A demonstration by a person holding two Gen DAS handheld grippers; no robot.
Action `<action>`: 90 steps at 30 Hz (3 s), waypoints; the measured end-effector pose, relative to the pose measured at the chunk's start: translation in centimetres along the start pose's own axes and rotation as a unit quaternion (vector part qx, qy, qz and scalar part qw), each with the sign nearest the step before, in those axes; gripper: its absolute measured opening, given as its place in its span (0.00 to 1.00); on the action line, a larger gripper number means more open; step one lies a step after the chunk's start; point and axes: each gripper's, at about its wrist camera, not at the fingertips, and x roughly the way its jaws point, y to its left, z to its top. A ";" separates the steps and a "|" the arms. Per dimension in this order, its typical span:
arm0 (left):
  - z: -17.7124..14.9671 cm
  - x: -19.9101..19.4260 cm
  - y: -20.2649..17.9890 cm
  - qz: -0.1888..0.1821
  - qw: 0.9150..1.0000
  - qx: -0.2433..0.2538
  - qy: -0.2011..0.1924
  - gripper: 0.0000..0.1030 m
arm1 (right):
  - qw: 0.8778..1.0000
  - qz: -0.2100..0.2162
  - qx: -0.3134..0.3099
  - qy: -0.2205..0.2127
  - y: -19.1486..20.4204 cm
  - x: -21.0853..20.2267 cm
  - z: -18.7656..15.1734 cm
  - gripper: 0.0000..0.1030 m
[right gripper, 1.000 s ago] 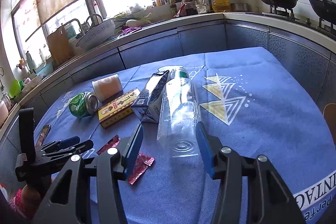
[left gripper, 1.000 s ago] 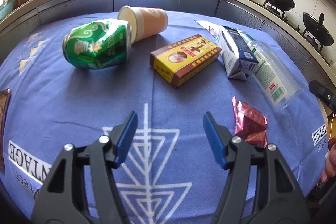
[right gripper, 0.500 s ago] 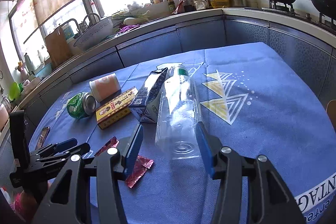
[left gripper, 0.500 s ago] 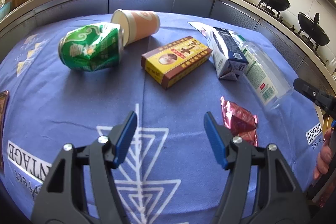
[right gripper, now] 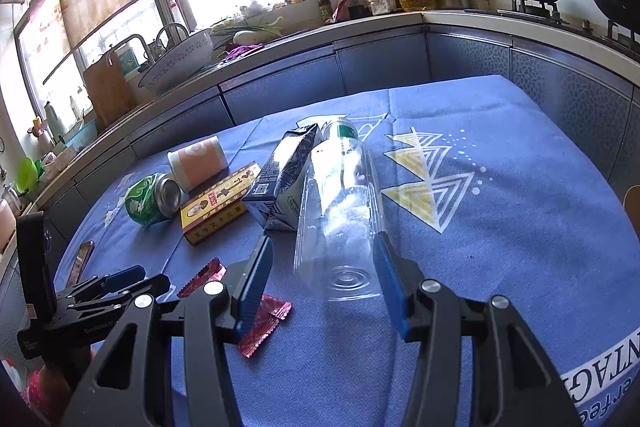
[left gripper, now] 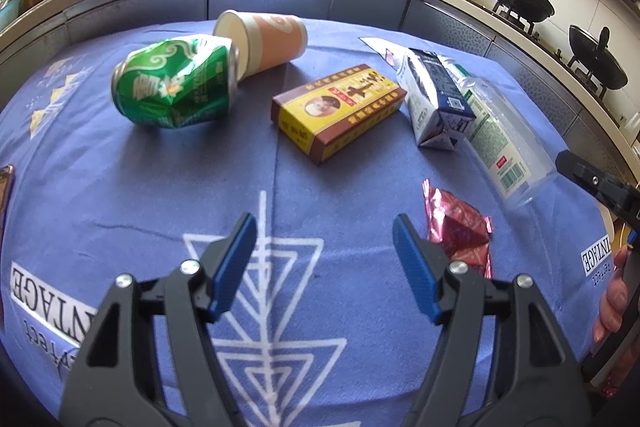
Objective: Collect trash
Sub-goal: 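Lower the left tool toward the red foil wrapper while the right tool approaches the clear bottle, then close the left tool on the red foil wrapper while the right tool grasps the clear bottle, then carry wrapper and bottle to the beige bin and open both tools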
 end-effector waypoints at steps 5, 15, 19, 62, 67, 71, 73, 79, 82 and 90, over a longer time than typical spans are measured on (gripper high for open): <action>0.0 -0.6 -0.1 -0.013 1.000 -0.004 -0.004 0.69 | 1.000 0.000 0.002 0.003 0.0 0.2 -0.1 0.52; -0.2 -0.6 -1.0 -0.062 0.998 -0.006 0.008 0.72 | 1.000 -0.004 -0.001 0.016 0.3 1.0 -0.2 0.58; -0.3 0.2 -2.6 -0.072 0.997 0.017 0.015 0.72 | 1.000 -0.010 -0.001 0.018 0.3 1.3 -0.3 0.59; 3.4 -0.1 -9.5 -0.170 0.984 0.053 0.016 0.10 | 0.998 0.015 0.065 -0.020 -4.5 -1.1 -0.2 0.62; 4.8 -0.3 -12.3 -0.178 0.981 0.079 0.006 0.10 | 0.995 0.004 0.085 -0.051 -6.9 -4.3 0.0 0.62; 6.0 -0.3 -15.6 -0.189 0.976 0.106 0.000 0.10 | 0.992 -0.019 0.101 -0.078 -9.3 -6.9 -0.1 0.62; 6.5 -0.1 -17.9 -0.198 0.972 0.124 -0.003 0.10 | 0.989 -0.034 0.112 -0.091 -10.8 -8.2 -0.4 0.62; 7.3 0.6 -26.2 -0.233 0.954 0.187 -0.003 0.10 | 0.976 -0.086 0.156 -0.123 -16.4 -12.6 -2.0 0.62; 7.3 1.1 -30.7 -0.252 0.943 0.218 -0.003 0.10 | 0.968 -0.115 0.177 -0.139 -19.4 -15.1 -3.1 0.62; 6.8 2.9 -41.8 -0.292 0.916 0.276 0.005 0.10 | 0.944 -0.195 0.218 -0.153 -26.7 -20.0 -6.4 0.61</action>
